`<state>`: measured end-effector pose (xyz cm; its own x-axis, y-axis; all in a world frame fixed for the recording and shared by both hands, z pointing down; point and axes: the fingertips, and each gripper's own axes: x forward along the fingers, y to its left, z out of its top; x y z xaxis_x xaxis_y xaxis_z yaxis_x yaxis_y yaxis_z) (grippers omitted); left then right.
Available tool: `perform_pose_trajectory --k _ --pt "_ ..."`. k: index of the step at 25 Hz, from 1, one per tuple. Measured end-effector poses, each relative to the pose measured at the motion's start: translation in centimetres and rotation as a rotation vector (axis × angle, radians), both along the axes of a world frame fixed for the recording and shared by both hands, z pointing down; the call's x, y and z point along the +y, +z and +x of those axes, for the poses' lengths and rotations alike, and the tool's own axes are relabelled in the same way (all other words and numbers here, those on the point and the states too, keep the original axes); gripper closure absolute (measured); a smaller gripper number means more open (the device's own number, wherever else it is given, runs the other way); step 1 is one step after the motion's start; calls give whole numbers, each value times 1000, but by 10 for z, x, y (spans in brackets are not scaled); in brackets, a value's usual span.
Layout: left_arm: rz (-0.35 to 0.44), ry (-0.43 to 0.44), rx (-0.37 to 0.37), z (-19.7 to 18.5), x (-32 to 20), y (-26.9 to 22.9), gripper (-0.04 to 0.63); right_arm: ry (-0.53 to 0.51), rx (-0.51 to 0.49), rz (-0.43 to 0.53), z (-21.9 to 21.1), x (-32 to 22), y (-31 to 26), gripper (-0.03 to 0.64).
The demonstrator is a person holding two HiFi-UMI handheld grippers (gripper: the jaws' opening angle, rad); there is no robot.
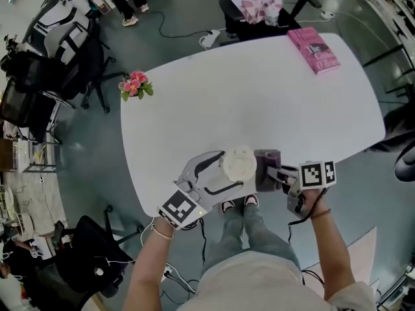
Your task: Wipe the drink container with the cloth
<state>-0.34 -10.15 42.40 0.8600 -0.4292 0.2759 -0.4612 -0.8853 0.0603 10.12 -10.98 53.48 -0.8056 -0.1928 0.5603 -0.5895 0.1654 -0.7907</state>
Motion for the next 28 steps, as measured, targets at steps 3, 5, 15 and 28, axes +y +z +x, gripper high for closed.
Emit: perform_pose_trajectory --k 3,5,15,28 --pt "4 0 -3 0 -1 0 242 -156 -34 38 5 -5 -20 549" --pt "4 -1 -4 0 0 1 242 -257 -31 76 7 -12 -33 549" --pt "-5 -6 -14 0 -1 3 242 -477 -184 164 -10 -46 -116 549" --pt "-9 -17 -31 1 -1 3 242 -780 -320 142 -51 -77 -155 549"
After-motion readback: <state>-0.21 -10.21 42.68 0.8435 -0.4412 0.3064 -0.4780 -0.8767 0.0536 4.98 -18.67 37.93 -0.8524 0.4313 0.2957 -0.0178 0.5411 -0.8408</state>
